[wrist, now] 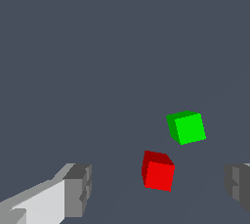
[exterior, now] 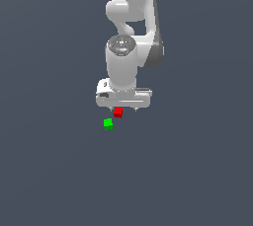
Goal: Stack the red cube on top of the green cube.
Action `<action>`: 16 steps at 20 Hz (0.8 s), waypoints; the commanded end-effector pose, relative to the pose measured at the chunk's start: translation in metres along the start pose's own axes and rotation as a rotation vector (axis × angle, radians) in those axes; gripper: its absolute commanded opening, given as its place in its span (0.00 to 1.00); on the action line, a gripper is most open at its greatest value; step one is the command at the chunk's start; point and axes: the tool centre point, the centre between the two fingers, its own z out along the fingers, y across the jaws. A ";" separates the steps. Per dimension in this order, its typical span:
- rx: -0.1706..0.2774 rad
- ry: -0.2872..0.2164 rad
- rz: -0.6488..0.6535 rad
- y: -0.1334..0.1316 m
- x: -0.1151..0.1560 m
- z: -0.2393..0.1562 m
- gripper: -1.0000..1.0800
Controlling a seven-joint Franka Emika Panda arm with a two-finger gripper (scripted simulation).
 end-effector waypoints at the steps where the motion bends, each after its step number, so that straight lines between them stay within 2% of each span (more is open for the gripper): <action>1: 0.000 0.000 0.000 0.000 0.000 0.000 0.96; 9: 0.000 0.002 0.022 0.005 -0.009 0.011 0.96; 16: 0.001 0.006 0.078 0.017 -0.033 0.041 0.96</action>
